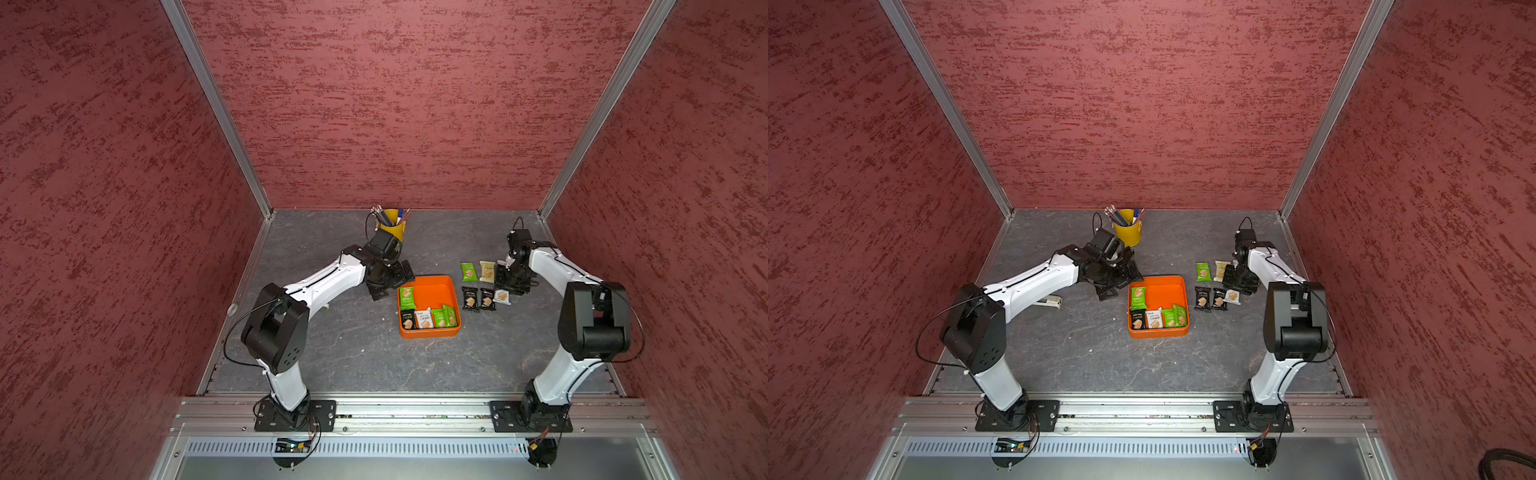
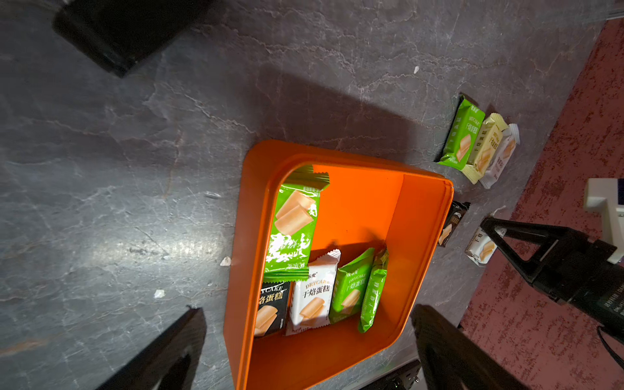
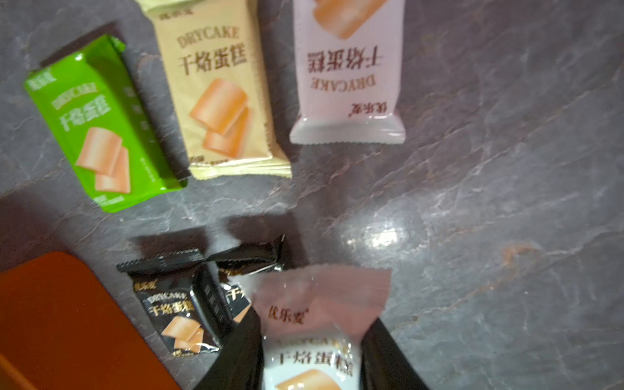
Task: Take the cookies out of the storage box
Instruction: Place the cookie at the center of the board.
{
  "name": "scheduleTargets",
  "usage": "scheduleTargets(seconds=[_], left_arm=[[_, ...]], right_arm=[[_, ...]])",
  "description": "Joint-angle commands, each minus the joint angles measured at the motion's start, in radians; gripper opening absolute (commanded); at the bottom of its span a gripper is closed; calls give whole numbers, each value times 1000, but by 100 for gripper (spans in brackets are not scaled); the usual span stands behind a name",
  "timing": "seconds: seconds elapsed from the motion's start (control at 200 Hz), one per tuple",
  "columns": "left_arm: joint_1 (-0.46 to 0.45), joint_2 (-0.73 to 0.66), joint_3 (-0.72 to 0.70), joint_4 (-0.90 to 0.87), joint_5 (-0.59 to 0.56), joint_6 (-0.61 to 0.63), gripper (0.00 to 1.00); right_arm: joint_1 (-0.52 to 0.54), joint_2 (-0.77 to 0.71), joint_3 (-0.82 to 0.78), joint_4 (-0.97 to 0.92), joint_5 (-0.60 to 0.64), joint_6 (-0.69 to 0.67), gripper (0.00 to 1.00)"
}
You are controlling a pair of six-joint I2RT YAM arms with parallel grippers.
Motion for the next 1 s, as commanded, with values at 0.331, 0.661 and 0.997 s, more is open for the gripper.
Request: scheduleTargets(seconds=[0.331, 0.661, 0.997], left_arm=[[-11, -48, -16, -33, -46, -9, 100], [-10, -56, -3, -62, -50, 28, 100], [32, -60, -42, -6, 15, 69, 100]], right_arm=[[-91, 89, -21, 94, 1, -8, 40], [-90, 66, -12, 71, -16, -6, 59], [-25, -161, -155, -16, -113, 73, 62]])
